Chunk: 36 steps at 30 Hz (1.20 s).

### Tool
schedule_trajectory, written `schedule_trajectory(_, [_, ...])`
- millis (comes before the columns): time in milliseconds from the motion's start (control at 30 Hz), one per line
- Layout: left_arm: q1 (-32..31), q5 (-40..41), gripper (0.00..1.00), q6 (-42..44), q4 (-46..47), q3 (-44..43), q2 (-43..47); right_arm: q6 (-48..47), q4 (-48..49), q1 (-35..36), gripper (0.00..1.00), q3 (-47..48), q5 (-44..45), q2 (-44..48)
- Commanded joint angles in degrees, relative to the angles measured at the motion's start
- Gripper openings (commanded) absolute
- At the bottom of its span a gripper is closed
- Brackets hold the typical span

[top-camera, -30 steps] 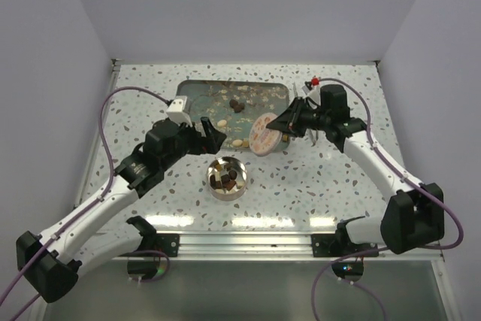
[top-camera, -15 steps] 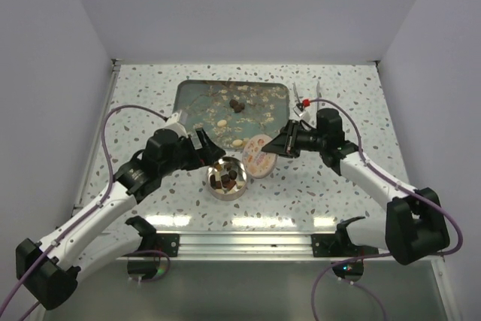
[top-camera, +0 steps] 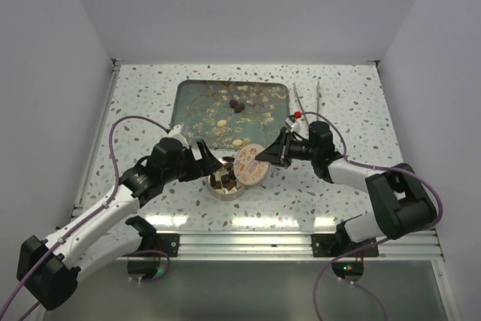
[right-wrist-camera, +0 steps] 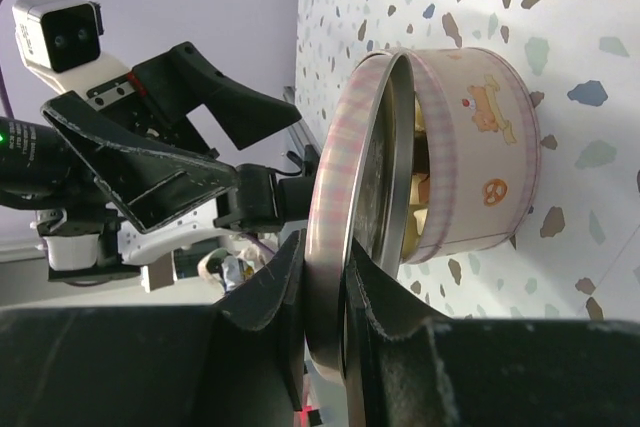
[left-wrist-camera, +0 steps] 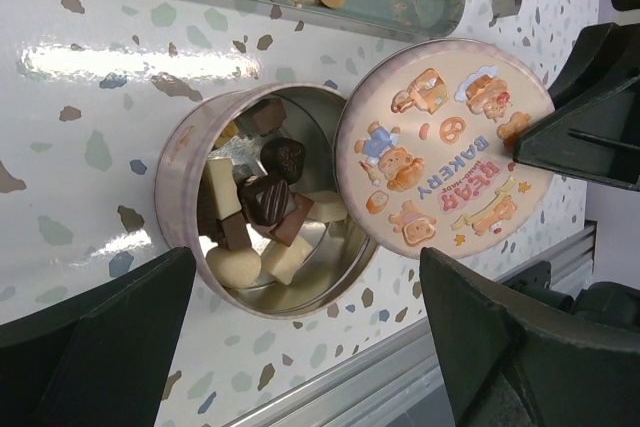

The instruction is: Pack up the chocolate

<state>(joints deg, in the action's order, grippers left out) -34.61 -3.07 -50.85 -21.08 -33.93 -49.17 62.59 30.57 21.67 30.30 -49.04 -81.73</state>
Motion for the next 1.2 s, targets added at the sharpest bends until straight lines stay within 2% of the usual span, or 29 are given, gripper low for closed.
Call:
schedule_trajectory(0, [0.25, -0.80, 1.00, -0.04, 2.54, 0.88, -0.05, 2.45, 9.60, 0.57, 0.00, -0.77, -1.15, -1.23])
schedule_trajectory(367, [0.25, 1.14, 1.00, 2.51, 5.35, 5.46, -0.23, -4.93, 2.23, 0.92, 0.02, -0.77, -0.71, -5.45])
schedule_trajectory(567, [0.25, -1.32, 1.00, 1.63, 12.72, 7.74, -0.58, -8.53, -2.34, 1.18, 0.08, -0.16, 0.69, -6.42])
schedule_trajectory(733, [0.33, -2.90, 1.00, 2.25, 13.87, 7.48, -3.21, -11.87, -6.56, 2.41, 0.12, 1.42, 2.19, -7.47])
schedule_trajectory(967, [0.33, -3.52, 1.00, 3.04, 14.93, 7.56, -4.36, -13.46, -9.03, 3.90, 0.23, 2.83, 3.95, -10.11])
schedule_trajectory(1167, [0.33, -3.70, 1.00, 3.13, 15.72, 7.74, -4.62, -14.68, -10.61, 4.43, 0.26, 3.53, 4.56, -12.13])
